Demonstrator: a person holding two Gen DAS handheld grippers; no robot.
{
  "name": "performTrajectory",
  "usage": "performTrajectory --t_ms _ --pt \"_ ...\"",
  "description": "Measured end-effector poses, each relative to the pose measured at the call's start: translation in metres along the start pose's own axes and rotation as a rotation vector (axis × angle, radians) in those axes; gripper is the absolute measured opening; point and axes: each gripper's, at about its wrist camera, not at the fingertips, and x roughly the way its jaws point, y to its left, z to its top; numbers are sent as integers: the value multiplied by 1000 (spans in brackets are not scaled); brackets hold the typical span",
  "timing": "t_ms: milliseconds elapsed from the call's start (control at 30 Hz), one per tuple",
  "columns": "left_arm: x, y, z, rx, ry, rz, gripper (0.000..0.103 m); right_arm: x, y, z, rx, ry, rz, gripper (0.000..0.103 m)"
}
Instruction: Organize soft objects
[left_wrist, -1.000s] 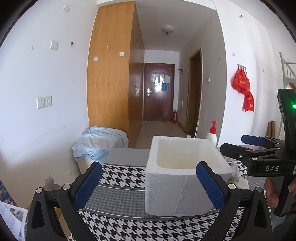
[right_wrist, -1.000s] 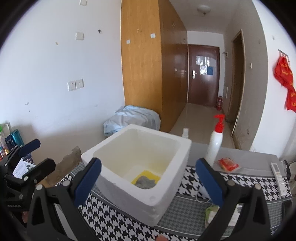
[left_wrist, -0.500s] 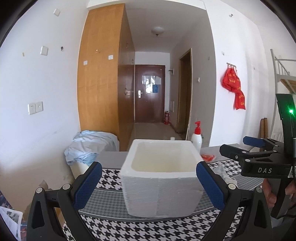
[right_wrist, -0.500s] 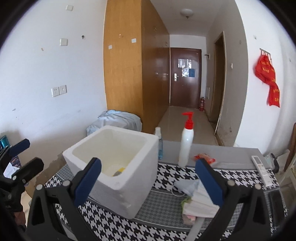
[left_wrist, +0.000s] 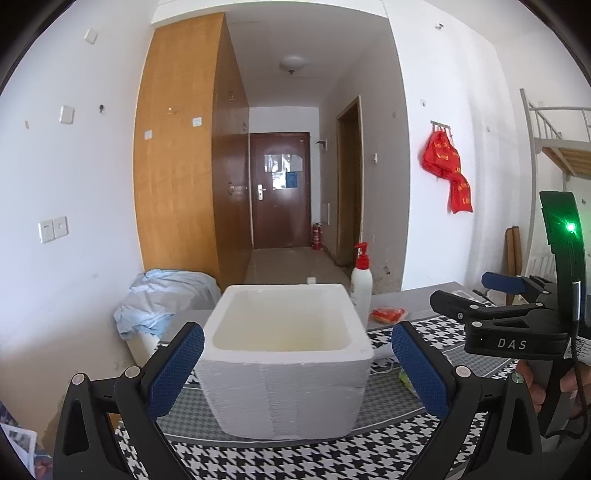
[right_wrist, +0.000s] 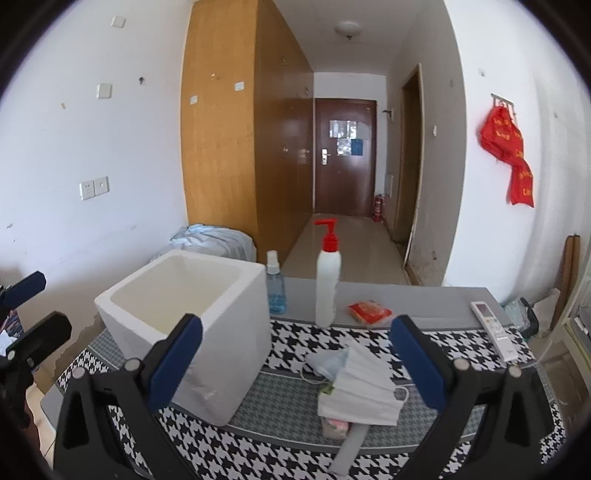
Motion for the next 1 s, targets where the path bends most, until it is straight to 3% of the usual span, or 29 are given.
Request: performTrajectory --t_ms 333,1000 --pt "4 -19 0 22 1 -43 102 -8 -27 -10 68 38 -5 103" --pt "23 -53 -6 47 38 -138 102 -24 -69 -25 134 18 -71 103"
